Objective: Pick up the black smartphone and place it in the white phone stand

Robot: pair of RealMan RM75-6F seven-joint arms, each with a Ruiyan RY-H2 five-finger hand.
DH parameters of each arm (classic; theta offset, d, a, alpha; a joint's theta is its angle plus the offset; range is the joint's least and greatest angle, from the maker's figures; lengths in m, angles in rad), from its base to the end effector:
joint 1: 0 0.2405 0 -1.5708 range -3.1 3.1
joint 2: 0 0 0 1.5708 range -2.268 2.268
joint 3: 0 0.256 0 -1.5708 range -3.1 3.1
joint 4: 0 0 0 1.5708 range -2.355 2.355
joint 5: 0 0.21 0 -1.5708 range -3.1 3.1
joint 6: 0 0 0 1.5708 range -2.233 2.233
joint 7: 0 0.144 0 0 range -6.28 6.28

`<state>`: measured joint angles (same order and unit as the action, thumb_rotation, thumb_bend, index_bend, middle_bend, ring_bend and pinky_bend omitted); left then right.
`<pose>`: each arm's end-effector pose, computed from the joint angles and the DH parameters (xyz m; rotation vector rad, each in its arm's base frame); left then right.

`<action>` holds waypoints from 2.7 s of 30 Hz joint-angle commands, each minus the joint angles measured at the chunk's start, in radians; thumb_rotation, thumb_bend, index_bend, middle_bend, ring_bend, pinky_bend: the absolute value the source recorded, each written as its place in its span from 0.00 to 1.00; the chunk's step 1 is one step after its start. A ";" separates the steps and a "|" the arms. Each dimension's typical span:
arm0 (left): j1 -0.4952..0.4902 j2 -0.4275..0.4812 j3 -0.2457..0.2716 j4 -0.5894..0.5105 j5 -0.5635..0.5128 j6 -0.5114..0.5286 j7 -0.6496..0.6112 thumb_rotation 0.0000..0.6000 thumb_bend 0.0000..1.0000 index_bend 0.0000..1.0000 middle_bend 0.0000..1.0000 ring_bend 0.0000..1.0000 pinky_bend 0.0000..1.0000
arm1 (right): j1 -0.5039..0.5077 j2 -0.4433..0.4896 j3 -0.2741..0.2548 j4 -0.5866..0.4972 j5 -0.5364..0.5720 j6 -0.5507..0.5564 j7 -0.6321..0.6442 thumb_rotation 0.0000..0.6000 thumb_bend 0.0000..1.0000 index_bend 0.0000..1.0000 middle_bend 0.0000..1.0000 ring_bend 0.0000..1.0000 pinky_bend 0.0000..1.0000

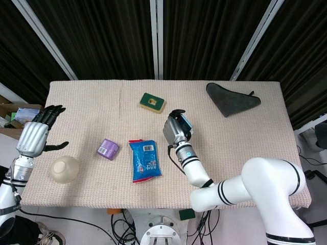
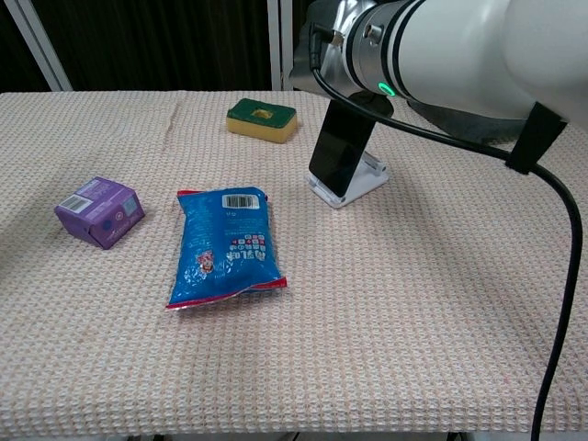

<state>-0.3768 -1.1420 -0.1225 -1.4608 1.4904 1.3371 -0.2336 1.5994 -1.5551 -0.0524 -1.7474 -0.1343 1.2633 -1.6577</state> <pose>-0.2725 0.2885 0.1610 -1.5212 -0.8687 -1.1476 0.0140 -0.3493 -0.0282 2.0264 0.2710 0.0148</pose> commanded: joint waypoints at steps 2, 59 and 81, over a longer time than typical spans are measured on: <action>0.001 0.001 0.001 0.003 0.002 0.002 -0.004 1.00 0.07 0.12 0.11 0.08 0.20 | -0.006 -0.005 0.006 0.004 0.005 -0.001 -0.009 1.00 0.66 0.84 0.71 0.61 0.40; 0.003 0.000 0.002 0.023 -0.010 -0.016 -0.022 1.00 0.07 0.12 0.11 0.08 0.20 | -0.048 -0.021 0.048 0.036 0.017 -0.028 -0.071 1.00 0.31 0.00 0.12 0.02 0.19; 0.011 0.012 -0.001 0.010 -0.016 -0.008 -0.010 1.00 0.07 0.13 0.11 0.08 0.20 | -0.189 0.239 -0.015 -0.237 -0.449 0.085 0.201 1.00 0.25 0.00 0.00 0.00 0.00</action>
<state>-0.3664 -1.1313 -0.1238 -1.4493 1.4753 1.3289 -0.2462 1.4845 -1.4289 -0.0336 -1.8683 -0.4253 1.2757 -1.5710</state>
